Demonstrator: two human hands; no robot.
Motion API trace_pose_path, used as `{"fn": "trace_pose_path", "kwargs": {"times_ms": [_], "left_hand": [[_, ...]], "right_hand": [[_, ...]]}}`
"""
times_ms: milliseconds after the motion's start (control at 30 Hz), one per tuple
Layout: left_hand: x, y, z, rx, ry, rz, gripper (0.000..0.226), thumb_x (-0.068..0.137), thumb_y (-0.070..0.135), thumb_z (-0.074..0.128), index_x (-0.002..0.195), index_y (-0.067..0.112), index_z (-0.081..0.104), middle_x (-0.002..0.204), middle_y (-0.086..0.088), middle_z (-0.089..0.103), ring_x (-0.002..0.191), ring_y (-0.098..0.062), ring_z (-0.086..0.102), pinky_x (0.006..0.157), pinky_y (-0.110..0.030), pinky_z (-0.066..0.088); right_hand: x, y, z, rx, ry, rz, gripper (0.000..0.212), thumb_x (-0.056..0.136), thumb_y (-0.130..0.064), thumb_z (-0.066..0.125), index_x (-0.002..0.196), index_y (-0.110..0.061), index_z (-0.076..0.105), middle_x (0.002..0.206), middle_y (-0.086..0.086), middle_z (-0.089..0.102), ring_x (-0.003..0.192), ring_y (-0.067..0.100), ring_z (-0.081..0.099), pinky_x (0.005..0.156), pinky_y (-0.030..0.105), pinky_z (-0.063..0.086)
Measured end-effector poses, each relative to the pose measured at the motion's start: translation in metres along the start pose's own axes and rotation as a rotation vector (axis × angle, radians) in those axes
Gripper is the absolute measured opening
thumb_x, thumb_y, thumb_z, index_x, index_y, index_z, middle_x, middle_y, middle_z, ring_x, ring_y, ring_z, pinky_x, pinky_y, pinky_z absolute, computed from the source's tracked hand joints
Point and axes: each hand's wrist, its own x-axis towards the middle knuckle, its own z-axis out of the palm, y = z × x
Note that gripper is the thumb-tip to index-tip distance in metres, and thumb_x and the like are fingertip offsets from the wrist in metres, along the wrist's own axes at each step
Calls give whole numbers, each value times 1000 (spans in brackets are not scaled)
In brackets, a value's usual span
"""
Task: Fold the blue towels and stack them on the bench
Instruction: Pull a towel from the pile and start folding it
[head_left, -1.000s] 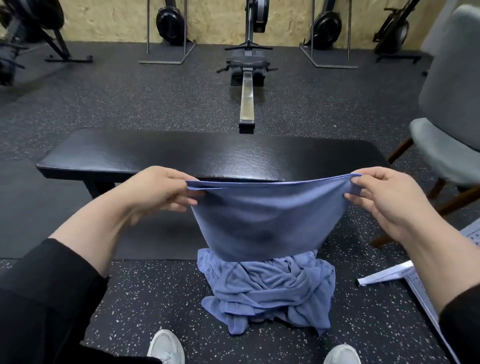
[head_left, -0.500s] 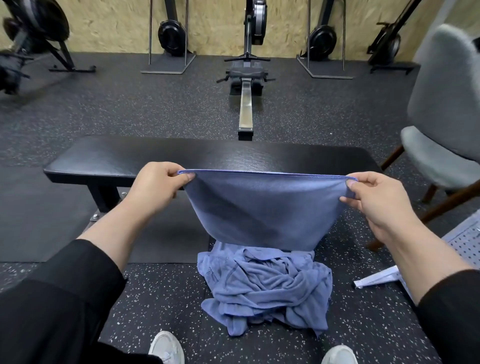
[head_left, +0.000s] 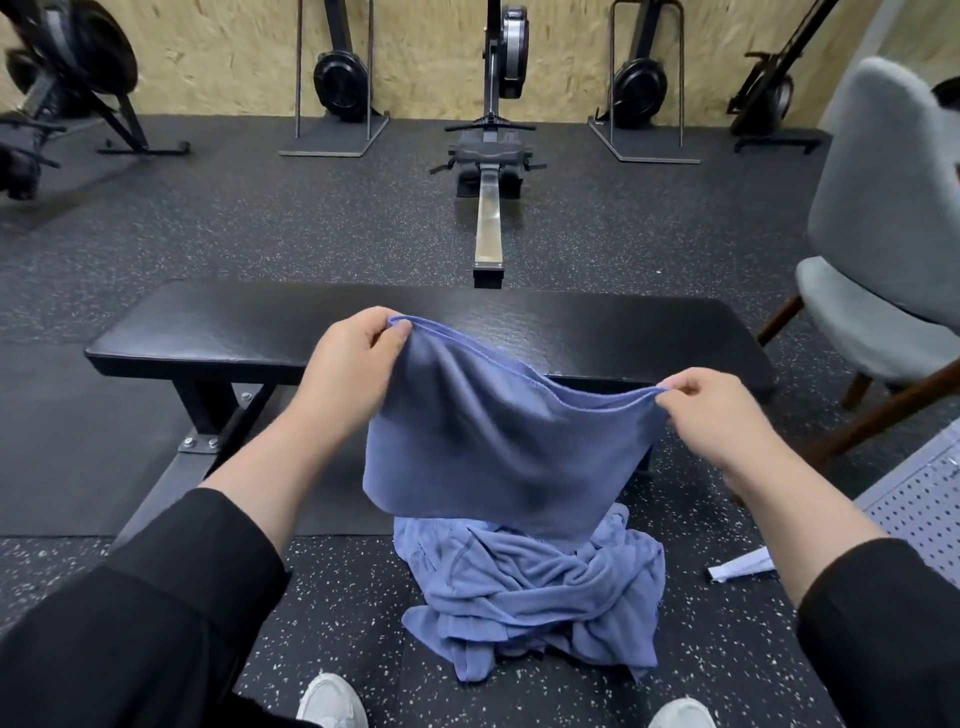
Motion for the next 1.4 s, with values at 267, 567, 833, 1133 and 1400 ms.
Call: {"fn": "trace_pose_path", "kwargs": {"times_ms": [267, 567, 833, 1133, 1400], "left_hand": [[-17, 38, 40, -91, -222, 176, 21, 95, 30, 68, 82, 13, 72, 70, -8, 64, 65, -7, 46, 66, -27, 38], [-20, 51, 56, -111, -316, 158, 34, 86, 37, 77, 70, 18, 55, 56, 4, 59, 54, -4, 41, 55, -26, 35], [-26, 15, 45, -131, -767, -70, 37, 74, 40, 80, 100, 16, 70, 103, -17, 72, 82, -13, 58, 84, -52, 54], [-22, -17, 28, 403, -492, -109, 26, 89, 33, 67, 67, 20, 63, 60, 5, 61, 58, -10, 51, 51, -26, 34], [-23, -8, 18, 212, -255, -9, 12, 88, 17, 60, 81, 26, 55, 65, 9, 59, 58, -7, 48, 50, -17, 34]], "right_hand": [[-24, -32, 29, -111, -436, -289, 50, 88, -30, 76, 135, -31, 57, 130, -17, 61, 120, 1, 57, 102, 28, 45], [-38, -70, 45, 164, -557, -497, 12, 93, -21, 71, 100, -27, 78, 81, -14, 70, 74, -2, 53, 72, 23, 45], [-28, -69, 33, 253, -359, -460, 32, 95, -39, 59, 89, -9, 68, 83, 22, 66, 74, 14, 50, 75, 52, 50], [-15, -44, 4, 349, -174, -347, 17, 104, -19, 55, 94, -20, 69, 87, 14, 74, 74, 16, 60, 79, 41, 51], [-14, -32, -3, 244, -50, -283, 19, 102, -25, 54, 93, -26, 70, 91, 6, 73, 81, 12, 62, 81, 45, 59]]}}
